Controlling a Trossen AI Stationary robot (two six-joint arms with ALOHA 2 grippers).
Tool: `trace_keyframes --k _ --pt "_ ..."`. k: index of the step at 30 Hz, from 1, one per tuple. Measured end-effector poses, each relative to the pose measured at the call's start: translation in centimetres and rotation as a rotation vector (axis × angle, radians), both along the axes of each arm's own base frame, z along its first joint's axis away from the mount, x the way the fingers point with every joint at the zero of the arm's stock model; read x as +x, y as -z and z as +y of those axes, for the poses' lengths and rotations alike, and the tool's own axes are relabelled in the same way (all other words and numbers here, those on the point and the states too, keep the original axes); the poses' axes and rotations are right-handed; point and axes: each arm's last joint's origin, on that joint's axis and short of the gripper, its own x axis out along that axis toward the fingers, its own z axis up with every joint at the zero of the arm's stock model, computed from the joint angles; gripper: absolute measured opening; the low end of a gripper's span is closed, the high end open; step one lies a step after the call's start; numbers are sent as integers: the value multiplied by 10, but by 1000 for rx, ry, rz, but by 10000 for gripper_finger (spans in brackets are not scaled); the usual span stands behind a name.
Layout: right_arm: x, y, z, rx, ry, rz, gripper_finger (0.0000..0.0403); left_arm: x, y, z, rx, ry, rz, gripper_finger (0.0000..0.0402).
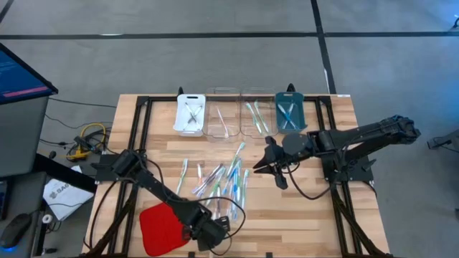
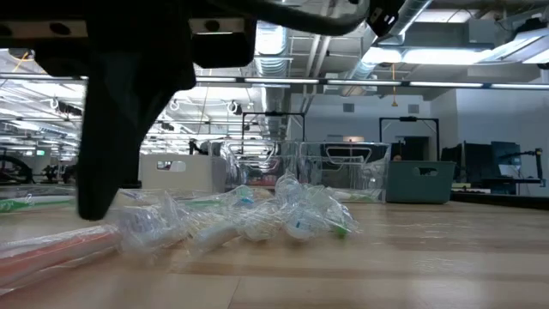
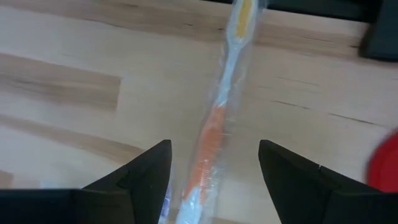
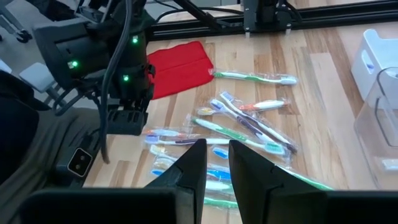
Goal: Pick & Place Toothbrushes
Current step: Put the orange toothbrush into the left transparent bin
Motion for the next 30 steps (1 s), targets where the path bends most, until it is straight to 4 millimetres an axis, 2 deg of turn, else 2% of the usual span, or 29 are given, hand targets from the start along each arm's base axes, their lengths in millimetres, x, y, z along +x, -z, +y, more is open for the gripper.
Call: trace_keyframes --k 17,30 --pt "0 0 -1 0 6 5 63 11 10 16 -67 -22 75 228" --pt "0 1 -1 0 5 6 63 1 18 17 -47 -9 120 125"
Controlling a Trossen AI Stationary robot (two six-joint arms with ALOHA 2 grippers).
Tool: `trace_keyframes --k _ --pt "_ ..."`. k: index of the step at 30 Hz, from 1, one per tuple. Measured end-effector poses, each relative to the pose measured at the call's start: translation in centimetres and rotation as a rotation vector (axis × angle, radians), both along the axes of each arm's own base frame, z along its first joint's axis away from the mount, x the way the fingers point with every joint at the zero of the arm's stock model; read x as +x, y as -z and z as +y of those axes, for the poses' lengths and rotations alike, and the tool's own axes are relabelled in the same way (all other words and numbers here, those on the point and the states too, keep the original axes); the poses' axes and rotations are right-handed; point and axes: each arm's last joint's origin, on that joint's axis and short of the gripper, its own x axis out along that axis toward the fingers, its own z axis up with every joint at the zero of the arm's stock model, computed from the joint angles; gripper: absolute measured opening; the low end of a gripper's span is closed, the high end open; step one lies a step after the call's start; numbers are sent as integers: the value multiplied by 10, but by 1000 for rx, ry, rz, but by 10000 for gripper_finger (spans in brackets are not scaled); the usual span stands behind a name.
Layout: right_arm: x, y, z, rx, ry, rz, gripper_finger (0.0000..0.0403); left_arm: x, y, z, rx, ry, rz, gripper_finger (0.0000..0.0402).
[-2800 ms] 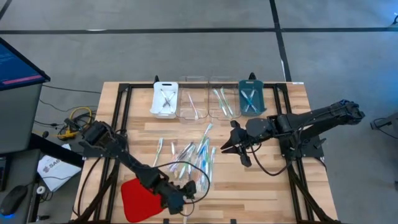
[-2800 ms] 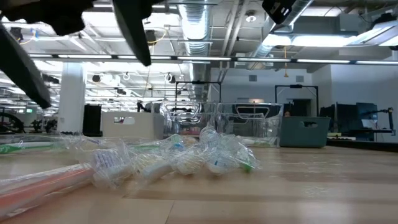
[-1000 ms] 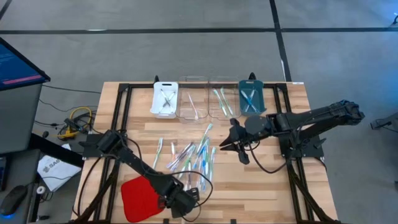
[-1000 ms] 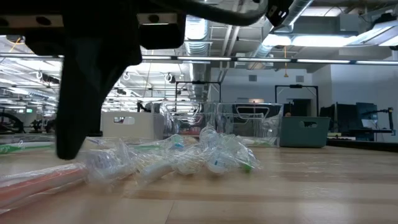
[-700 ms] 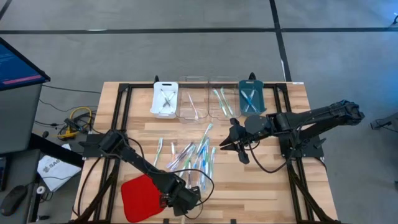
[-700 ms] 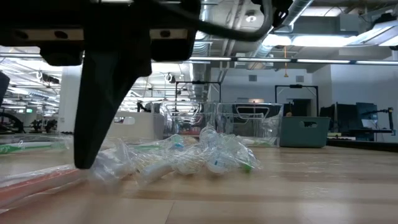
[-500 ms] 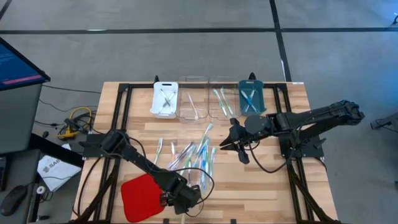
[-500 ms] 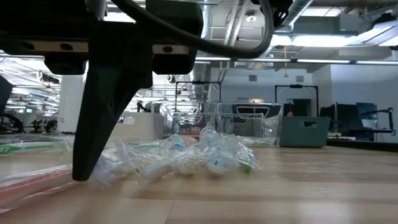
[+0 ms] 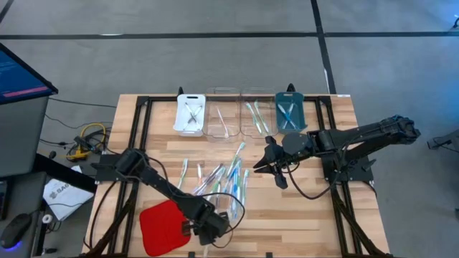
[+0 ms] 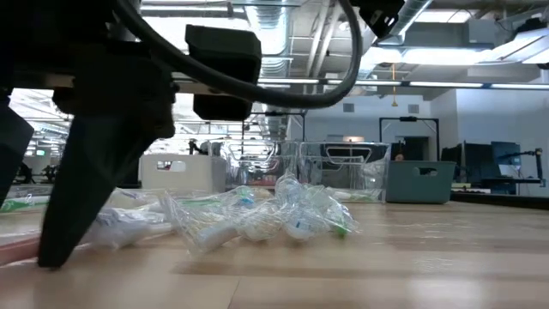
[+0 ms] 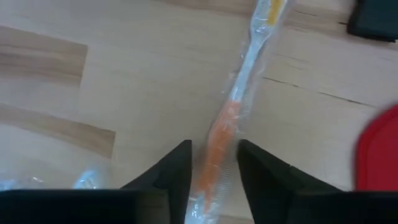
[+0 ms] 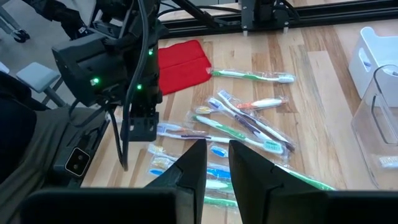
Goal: Pick & Place Toothbrushes
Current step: Put the orange toothbrush into the left transparent bin
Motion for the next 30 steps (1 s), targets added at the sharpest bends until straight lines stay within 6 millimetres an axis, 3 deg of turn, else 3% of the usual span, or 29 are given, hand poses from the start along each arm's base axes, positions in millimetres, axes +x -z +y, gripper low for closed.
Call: trace_keyframes --k 7,14,23,30 --pt "0 0 0 0 0 -1 63 -5 1 -2 28 -11 -12 87" --pt "0 0 0 0 0 0 63 -11 -10 -7 109 -42 -80 12" --pt "0 0 0 1 0 3 63 -23 -36 -10 179 -150 -178 6" --pt "0 0 0 1 0 1 63 -33 -67 3 275 -244 -247 7"
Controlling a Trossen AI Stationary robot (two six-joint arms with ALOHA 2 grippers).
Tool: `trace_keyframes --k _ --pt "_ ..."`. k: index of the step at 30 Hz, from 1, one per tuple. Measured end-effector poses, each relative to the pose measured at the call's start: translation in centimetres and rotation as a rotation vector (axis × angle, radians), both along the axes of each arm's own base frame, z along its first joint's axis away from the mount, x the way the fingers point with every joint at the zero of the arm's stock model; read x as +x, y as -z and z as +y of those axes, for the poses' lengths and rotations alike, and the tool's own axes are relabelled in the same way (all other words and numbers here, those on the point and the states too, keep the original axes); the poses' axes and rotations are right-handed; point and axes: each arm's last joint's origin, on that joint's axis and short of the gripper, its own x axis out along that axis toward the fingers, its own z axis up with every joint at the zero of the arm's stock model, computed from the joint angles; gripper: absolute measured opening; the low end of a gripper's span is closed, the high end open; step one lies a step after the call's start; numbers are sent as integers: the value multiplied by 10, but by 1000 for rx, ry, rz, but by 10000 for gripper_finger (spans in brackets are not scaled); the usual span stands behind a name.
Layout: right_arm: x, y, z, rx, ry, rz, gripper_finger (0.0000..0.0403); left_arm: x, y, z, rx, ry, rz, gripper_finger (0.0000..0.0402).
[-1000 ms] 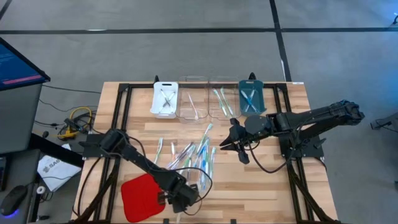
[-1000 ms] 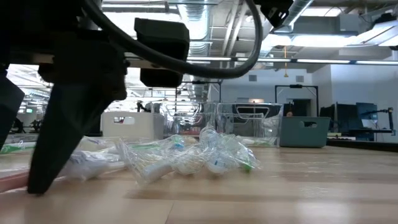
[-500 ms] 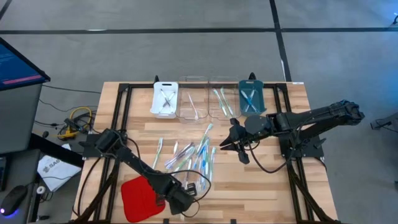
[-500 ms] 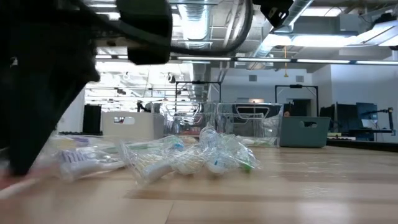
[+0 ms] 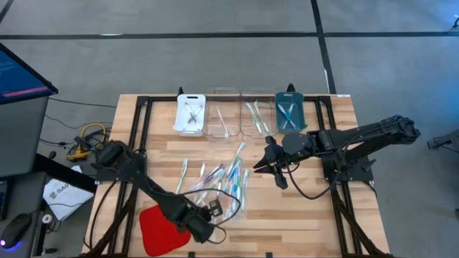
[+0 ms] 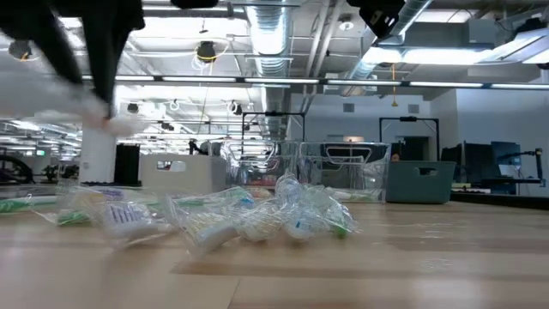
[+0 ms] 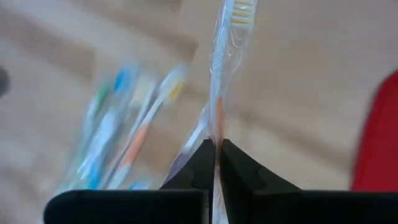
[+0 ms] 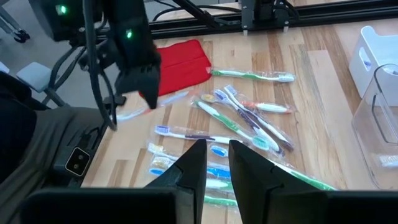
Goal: Pick & Place Toothbrushes
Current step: Put the orange toothbrush into the left transparent bin
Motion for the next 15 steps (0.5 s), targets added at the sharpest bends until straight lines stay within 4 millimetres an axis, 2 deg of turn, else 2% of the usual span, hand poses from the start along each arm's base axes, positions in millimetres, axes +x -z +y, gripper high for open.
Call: trace_keyframes --k 5,9,15 --pt "0 0 0 1 0 -5 63 8 -29 33 60 -119 -110 7" --pt "0 0 0 1 0 -6 63 15 -55 68 95 -185 -191 6" --pt "0 0 0 1 0 -5 64 15 -98 133 343 -95 -271 6"
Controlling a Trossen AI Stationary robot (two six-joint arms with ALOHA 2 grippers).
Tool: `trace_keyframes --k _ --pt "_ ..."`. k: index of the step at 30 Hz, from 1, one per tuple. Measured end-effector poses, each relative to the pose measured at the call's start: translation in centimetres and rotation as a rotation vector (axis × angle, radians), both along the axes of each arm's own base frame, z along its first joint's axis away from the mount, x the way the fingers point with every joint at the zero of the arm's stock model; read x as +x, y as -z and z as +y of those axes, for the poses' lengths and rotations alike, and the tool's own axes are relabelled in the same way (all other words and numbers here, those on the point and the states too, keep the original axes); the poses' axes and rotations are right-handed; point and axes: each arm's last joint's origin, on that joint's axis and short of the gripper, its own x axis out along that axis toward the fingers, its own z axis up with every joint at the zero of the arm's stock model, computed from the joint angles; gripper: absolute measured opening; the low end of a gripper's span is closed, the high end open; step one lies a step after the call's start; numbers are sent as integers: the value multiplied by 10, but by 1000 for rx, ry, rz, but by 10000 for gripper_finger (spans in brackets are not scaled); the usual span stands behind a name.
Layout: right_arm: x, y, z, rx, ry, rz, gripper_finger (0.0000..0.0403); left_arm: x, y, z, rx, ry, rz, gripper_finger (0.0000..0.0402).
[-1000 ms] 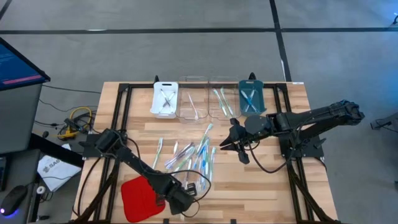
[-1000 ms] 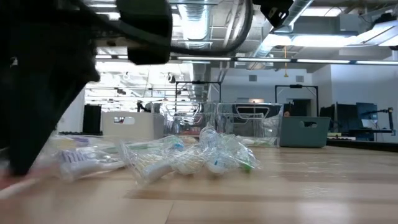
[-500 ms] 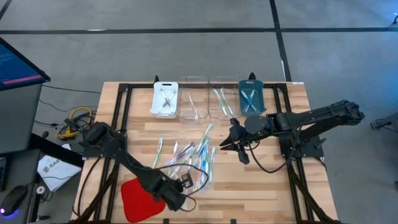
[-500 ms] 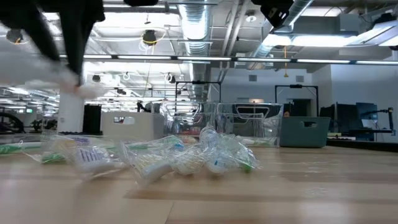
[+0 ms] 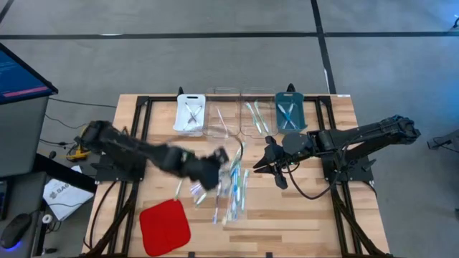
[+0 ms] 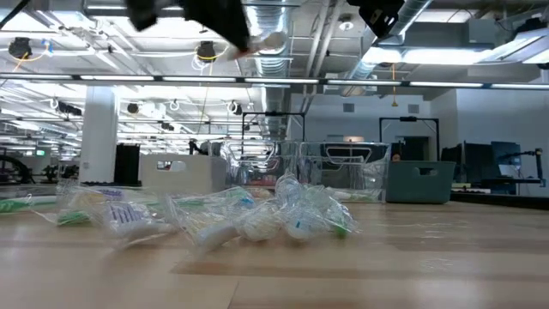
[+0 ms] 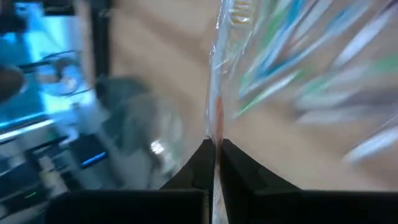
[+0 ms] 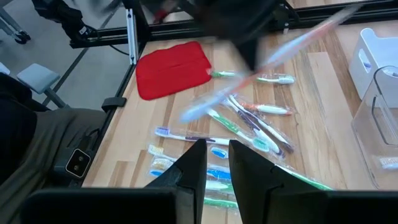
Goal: Pick & Place Toothbrushes
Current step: Put the orange toothbrush into the left transparent bin
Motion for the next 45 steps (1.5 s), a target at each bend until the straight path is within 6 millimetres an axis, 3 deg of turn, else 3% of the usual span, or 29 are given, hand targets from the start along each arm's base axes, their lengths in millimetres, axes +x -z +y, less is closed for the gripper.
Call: trace_keyframes --k 5,10,18,25,31,45 --pt "0 1 0 -2 0 6 64 1 -22 72 23 -102 -38 6" --pt "-1 1 0 -5 -1 12 64 1 -25 143 60 -188 -39 6" --pt "-1 3 0 -8 -1 30 64 12 5 213 38 -155 38 6" --pt "-1 2 -5 -8 17 29 63 19 42 249 -61 -131 111 6" --pt "1 2 -16 -29 44 24 63 12 52 274 -152 -113 85 6" --pt "2 5 -40 -97 96 46 63 9 60 283 -284 -107 9 7"
